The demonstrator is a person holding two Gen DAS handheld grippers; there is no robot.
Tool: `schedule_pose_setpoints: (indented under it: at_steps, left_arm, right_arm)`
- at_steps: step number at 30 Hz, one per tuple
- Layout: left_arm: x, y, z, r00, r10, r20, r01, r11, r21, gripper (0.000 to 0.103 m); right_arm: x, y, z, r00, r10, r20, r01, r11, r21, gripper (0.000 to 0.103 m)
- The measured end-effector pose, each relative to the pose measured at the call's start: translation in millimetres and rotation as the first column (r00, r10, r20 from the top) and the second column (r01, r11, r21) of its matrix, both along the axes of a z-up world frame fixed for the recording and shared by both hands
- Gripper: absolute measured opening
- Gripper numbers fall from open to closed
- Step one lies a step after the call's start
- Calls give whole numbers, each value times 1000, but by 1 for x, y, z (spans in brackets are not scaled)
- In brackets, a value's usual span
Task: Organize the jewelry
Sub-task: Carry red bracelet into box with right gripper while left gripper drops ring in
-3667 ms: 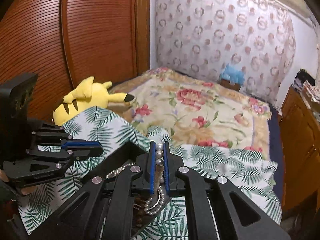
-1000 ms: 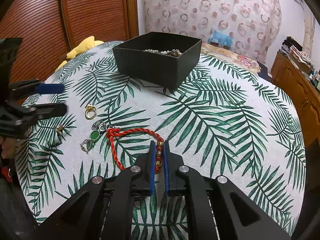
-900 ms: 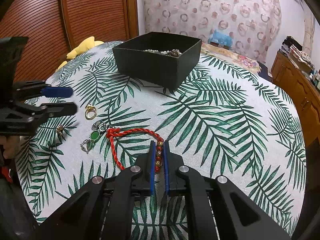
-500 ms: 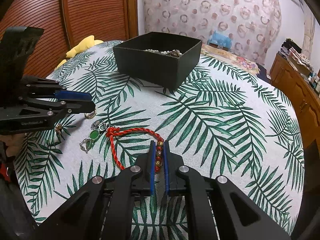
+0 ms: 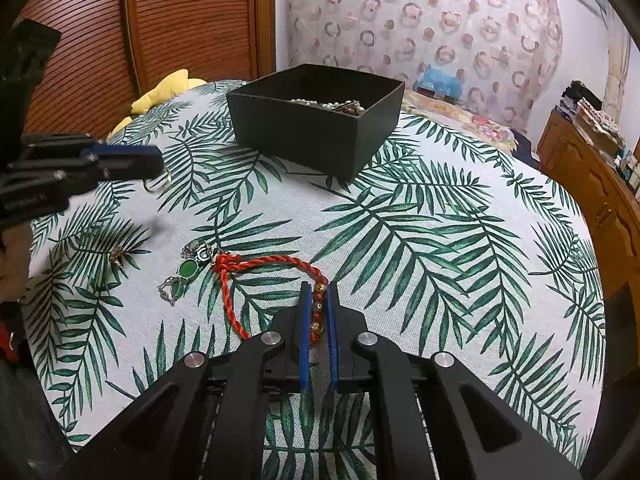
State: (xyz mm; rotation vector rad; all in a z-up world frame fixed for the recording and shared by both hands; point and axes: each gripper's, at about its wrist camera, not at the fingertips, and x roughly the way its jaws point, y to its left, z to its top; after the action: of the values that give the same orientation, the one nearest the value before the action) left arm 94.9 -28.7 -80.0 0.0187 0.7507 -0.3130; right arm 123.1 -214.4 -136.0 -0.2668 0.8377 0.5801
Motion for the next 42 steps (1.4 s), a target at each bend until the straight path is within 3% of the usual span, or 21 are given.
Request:
schedule_pose_setpoints:
  at_steps: [5,17,24,38,39,42]
  left_arm:
    - [4,3,12,999,5,35,-5,1000,1,9]
    - [31,10,34,995,23,97,-24,1000,11,9]
    - [47,15,42,993,39,111,-41,999,18,9]
    - [65,17,46,992,53,111,-57,998,32,9]
    - [63,17,46,992,53,113,-57,998,30,9]
    - [68,18,45,992,54,111,-58,998,33,9]
  right_arm:
    - [5,-4,11,999,-19,36,17,999,28,8]
    - [44,8,78,984,3,176,-13,998,56,8]
    - [82,25,95,982,-2,188,-17,995,96,8]
    - [139,48,82,992,5,123,-28,982,184,9]
    - [141,48,81,993,8,115,-30,981,192,10]
    - [143,46,76,994,-5,106,-16,980,198,27]
